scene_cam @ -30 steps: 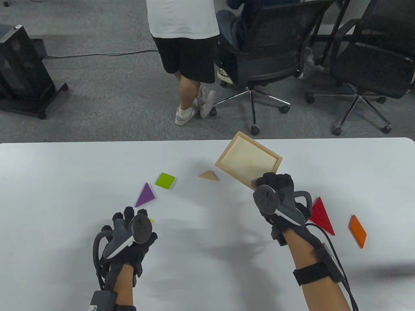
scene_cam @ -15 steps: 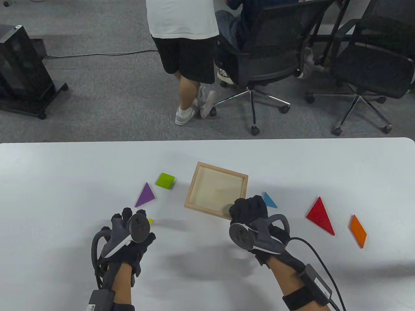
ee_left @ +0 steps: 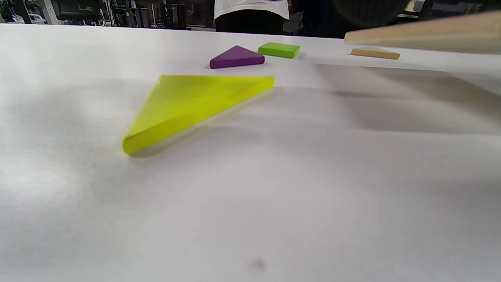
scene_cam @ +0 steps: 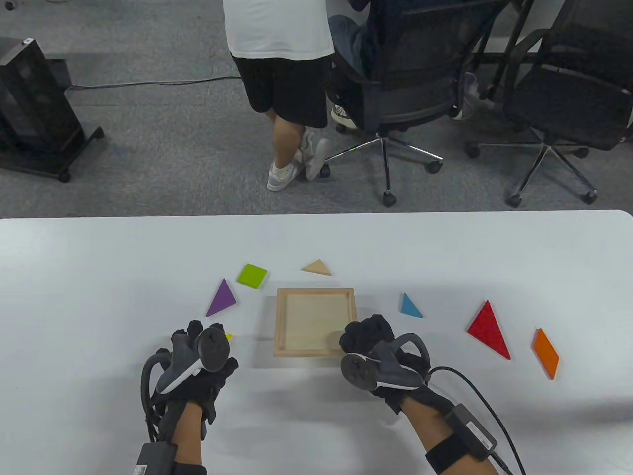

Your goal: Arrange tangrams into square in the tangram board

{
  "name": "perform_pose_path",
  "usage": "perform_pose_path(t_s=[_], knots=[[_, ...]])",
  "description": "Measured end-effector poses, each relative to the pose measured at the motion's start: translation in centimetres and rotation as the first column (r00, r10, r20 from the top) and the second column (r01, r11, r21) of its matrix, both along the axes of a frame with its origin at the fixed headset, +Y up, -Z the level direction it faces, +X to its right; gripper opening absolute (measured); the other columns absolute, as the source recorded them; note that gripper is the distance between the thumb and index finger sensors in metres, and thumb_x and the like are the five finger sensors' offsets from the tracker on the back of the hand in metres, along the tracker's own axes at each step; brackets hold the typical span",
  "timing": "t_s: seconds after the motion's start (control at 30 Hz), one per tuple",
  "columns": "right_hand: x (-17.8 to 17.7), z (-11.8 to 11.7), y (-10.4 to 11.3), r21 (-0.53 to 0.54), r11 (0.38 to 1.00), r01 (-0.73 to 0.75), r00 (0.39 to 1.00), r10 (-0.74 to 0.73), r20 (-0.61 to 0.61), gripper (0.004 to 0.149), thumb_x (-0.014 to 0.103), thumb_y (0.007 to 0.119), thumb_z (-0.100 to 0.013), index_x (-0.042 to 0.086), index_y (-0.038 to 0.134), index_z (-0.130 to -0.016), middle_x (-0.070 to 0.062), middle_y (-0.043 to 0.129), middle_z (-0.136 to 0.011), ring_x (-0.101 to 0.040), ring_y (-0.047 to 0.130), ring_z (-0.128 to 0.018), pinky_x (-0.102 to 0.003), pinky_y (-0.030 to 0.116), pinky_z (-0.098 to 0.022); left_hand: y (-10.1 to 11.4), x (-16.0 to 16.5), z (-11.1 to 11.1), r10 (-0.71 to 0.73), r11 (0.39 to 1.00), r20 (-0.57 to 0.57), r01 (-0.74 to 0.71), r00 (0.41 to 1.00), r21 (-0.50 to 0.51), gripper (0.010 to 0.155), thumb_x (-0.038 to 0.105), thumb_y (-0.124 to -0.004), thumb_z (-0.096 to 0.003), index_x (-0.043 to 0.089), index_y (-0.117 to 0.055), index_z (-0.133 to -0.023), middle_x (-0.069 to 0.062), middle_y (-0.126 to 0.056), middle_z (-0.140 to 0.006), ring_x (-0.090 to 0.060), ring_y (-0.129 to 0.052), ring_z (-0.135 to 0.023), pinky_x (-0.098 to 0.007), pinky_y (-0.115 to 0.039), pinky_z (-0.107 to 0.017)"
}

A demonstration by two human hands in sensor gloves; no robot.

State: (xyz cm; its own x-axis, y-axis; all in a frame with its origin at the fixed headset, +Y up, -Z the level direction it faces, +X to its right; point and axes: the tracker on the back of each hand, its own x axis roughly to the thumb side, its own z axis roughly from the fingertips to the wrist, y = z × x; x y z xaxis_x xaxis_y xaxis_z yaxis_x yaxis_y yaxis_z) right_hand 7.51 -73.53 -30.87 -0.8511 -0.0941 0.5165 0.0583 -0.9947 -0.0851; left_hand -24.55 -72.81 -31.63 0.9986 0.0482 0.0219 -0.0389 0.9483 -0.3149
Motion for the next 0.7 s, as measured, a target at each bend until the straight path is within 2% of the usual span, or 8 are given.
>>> perform_pose_path(t_s=[0.33,0.7], knots=[[0.3,-0.5,-1.3,-0.025,0.997,-0.075,0.997,0.075,0.003,0.044,0.027,0.074,-0.047,0.016,0.073,-0.09,-0.007,0.067,-0.102,-0.04,0.069,-0.09,-0.067,0.046,-0.08,-0.3,-0.5,0.0,0.024,1.0,-0.023,-0.024,0.999,-0.015,0.08,0.052,-0.061,-0.0544,0.015,-0.028,-0.117,-0.032,-0.021,-0.118,-0.067,-0.031,-0.104,-0.083,-0.039,-0.063],[-0.4,-0.7,-1.6,-0.072,0.985,-0.159,0.987,0.161,0.018,0.044,0.027,0.08,-0.047,0.018,0.077,-0.089,-0.005,0.071,-0.101,-0.038,0.073,-0.089,-0.067,0.047,-0.079,-0.5,-0.8,-0.2,0.024,0.999,-0.03,-0.025,0.999,-0.031,0.08,0.052,-0.061,-0.0545,0.015,-0.027,-0.117,-0.032,-0.019,-0.118,-0.067,-0.03,-0.104,-0.083,-0.038,-0.063]])
